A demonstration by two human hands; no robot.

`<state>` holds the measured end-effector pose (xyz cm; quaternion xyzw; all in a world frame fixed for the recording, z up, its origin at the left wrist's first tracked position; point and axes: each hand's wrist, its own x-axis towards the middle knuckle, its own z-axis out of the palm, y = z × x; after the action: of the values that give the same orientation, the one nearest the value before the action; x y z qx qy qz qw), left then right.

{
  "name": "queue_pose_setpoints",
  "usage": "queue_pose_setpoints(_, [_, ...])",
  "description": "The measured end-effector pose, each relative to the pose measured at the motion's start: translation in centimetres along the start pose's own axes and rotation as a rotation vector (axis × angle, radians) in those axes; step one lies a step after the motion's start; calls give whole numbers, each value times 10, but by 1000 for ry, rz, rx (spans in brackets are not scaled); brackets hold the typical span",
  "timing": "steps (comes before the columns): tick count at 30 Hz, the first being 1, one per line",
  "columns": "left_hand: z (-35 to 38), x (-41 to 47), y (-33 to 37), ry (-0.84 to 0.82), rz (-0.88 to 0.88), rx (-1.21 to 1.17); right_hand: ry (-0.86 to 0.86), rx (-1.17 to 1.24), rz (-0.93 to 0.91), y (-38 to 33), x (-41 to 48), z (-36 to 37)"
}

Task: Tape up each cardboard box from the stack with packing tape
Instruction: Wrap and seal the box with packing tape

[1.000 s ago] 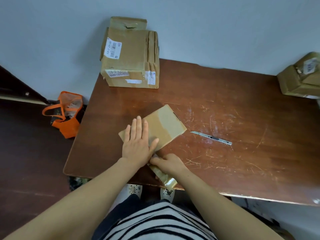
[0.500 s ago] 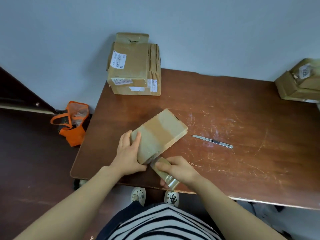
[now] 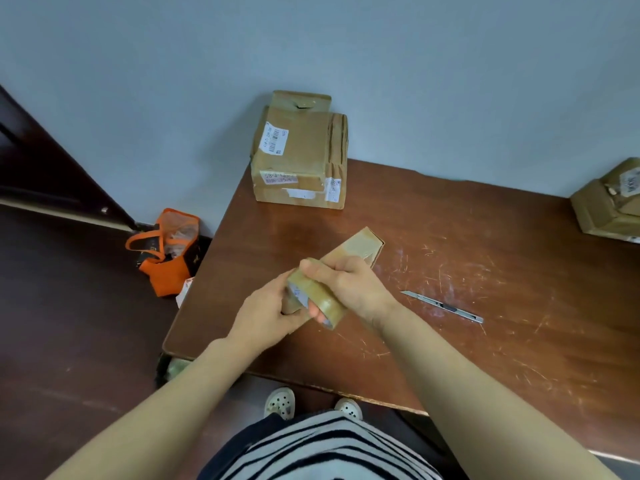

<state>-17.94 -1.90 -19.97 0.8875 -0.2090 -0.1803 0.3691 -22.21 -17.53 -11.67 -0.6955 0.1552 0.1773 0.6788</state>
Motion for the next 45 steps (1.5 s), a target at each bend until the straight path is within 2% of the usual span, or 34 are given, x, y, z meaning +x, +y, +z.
queue_pose_setpoints(3, [-3, 4, 0, -54, -44, 147, 44, -119, 42, 20, -11, 0])
queue_pose_setpoints(6, [-5, 5, 3, -71, -63, 148, 98, -38, 97, 38, -16, 1])
queue_pose_setpoints(8, [-6, 8, 0, -81, -91, 10, 108, -42, 93, 39, -12, 0])
queue_pose_setpoints(10, [-6, 10, -6, -122, -148, -229, 90, -51, 65, 31, -11, 0])
queue_pose_setpoints(13, [-6, 16, -22, -241, -294, -484, 72, 0, 107, 22, -3, -3])
queue_pose_setpoints(14, [-5, 20, -28, -232, -343, -520, 69, 9, 113, 20, 5, -3])
queue_pose_setpoints(17, [-3, 29, -38, -11, -339, -271, 84, -46, 91, 22, 38, -1])
queue_pose_setpoints(19, [-1, 25, -35, 46, -300, -209, 89, -111, 102, 19, 57, 3])
queue_pose_setpoints(21, [7, 17, -31, -106, -241, -127, 103, -183, 104, 17, 72, 8])
queue_pose_setpoints(23, [22, 9, -29, -245, -213, 120, 115, -217, 109, 18, 84, 11])
queue_pose_setpoints(25, [34, 9, -26, -236, -221, 243, 131, -221, 105, 18, 91, 12])
queue_pose_setpoints(28, [41, 14, -28, -121, -228, 185, 132, -189, 130, 23, 87, 11])
queue_pose_setpoints(32, [38, 6, -16, -109, -98, 211, 97, -228, 185, 42, 66, 8])
queue_pose_setpoints(36, [35, 15, -22, -8, -251, 138, 140, -207, 108, 48, 19, -1])
queue_pose_setpoints(40, [32, 24, -29, -61, -277, 207, 139, -160, 328, 70, -24, -13])
queue_pose_setpoints(45, [27, 25, -29, -125, -286, 245, 92, -557, 518, 90, -2, -17])
